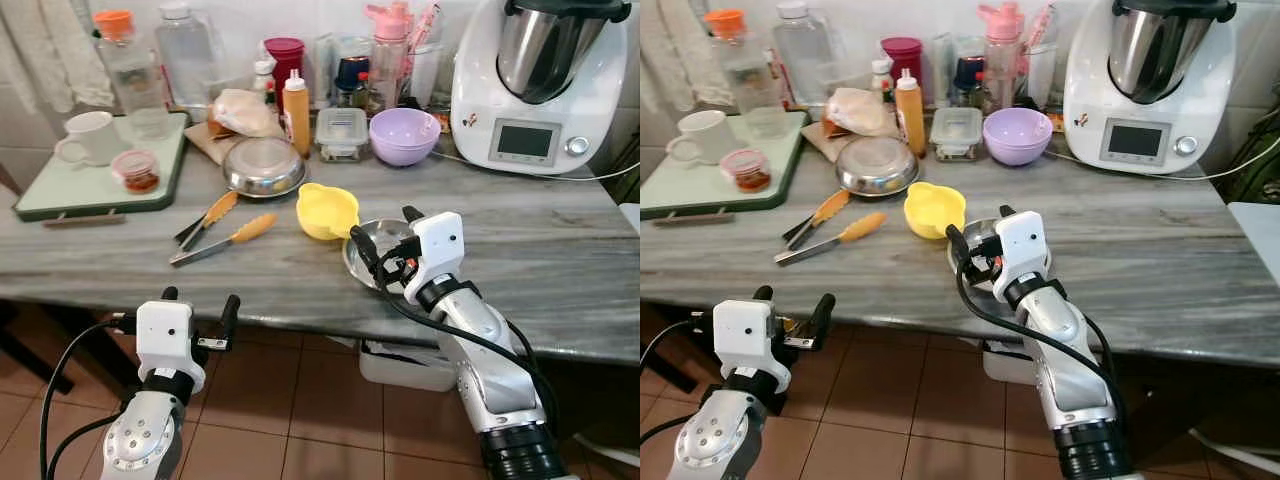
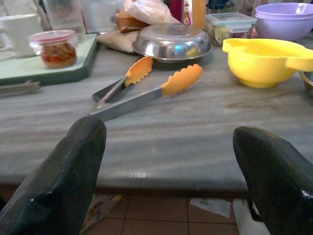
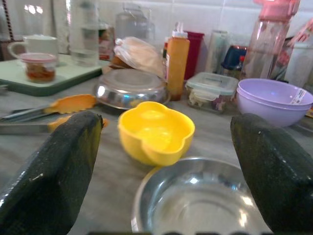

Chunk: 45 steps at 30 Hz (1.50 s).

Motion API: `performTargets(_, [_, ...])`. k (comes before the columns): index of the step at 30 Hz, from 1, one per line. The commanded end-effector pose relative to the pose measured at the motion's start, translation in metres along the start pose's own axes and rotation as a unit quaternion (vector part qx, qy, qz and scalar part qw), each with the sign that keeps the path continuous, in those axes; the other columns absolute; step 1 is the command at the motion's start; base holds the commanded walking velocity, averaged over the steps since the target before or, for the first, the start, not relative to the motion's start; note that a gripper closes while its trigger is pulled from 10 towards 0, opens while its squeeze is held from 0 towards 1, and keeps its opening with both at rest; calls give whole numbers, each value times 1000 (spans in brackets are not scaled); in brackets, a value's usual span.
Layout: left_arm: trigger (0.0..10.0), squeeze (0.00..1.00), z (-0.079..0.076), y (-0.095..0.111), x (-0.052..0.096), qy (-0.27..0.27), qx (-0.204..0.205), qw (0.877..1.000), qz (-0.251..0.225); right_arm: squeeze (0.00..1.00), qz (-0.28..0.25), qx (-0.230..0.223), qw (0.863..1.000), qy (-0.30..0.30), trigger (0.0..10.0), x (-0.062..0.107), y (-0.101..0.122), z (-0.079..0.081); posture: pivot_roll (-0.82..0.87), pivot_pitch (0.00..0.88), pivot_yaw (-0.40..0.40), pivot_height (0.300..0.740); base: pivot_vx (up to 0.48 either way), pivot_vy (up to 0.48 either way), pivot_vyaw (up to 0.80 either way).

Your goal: Setting the table

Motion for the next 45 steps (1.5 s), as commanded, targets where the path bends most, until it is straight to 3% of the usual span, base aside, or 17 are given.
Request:
performTargets(1, [10000, 0, 4, -1, -1, 6, -2, 1000, 5, 0, -4, 1, 1000, -5, 10000, 2, 2, -1, -60, 8, 38, 740, -315, 0, 0])
performTargets(15, [10000, 0, 17, -2, 0, 33, -6, 999, 4, 0, 1, 8, 999, -44, 10000, 20, -3, -16, -55, 15, 32, 740, -315, 0, 0])
performTargets(16, [10000, 0, 19, -4, 3, 40, -6, 999, 7, 0, 12, 13, 998, -60, 10000, 31, -8, -24, -56, 20, 30, 740, -307, 0, 0])
performTargets(21, [10000, 0, 20, -6, 6, 42, -7, 999, 11, 0, 27, 20, 997, -76, 10000, 46, -16, -32, -59, 31, 38, 740, -307, 0, 0])
performTargets(29, [10000, 0, 13, -7, 8, 26, -12, 1000, 13, 0, 30, 21, 997, -70, 10000, 43, -17, -28, -61, 41, 48, 740, -295, 0, -460])
performTargets(45, [10000, 0, 13, -11, 17, 37, -13, 999, 22, 0, 36, 16, 998, -47, 10000, 39, -20, -17, -36, 65, 30, 740, -168, 0, -452])
Point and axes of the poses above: a point about 5 cm out from each wrist's last joint towards the gripper, its own x axis pointing back from the gripper into the wrist, its own y axis along the axis of the wrist's last joint, z = x × y, the point moved 5 cm from there along -x, pointing out of the wrist towards the gripper, and after that the axes turned 8 degrees about -x, right-handed, at the moved point
